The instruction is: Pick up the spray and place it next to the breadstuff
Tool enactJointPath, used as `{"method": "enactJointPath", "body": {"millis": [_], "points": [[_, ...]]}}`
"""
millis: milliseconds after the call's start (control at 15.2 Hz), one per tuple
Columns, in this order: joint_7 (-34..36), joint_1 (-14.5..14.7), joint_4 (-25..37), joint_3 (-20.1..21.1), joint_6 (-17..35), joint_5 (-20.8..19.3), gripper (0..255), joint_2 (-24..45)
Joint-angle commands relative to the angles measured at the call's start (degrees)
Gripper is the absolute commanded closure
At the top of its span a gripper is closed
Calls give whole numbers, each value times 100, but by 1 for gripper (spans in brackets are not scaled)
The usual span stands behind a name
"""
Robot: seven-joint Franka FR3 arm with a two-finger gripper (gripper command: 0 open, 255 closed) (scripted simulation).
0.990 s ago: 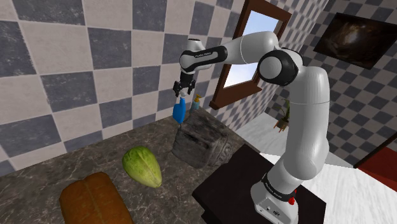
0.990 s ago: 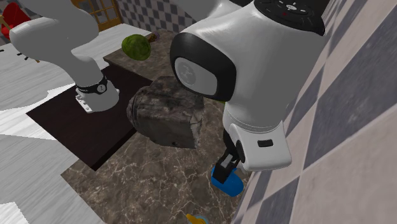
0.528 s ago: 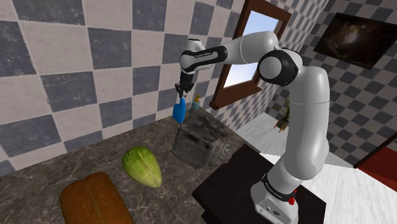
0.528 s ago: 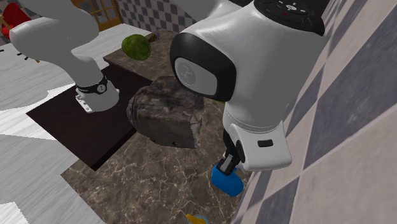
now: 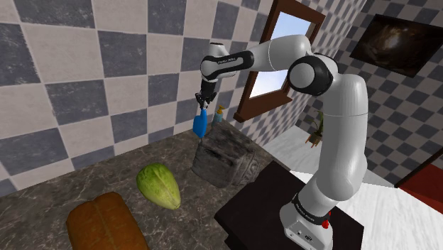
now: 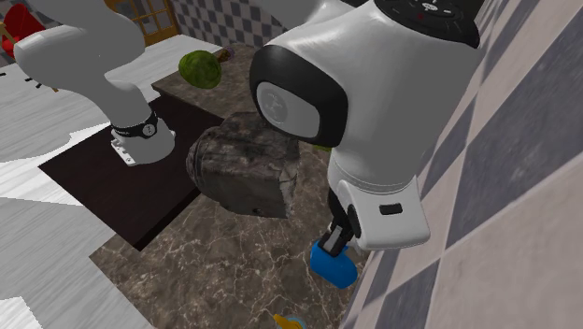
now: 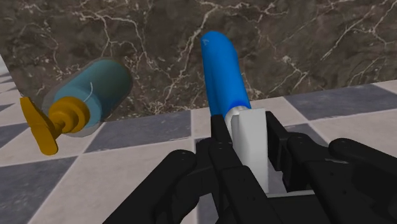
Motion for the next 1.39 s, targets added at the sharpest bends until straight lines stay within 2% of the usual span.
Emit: {"method": "enactJointPath", "body": {"millis": [0,1320], "points": [[-4,-2,37,-1,-91,1,255,-53],[-19,-1,1001,1,-1440,5,255,-438]]}}
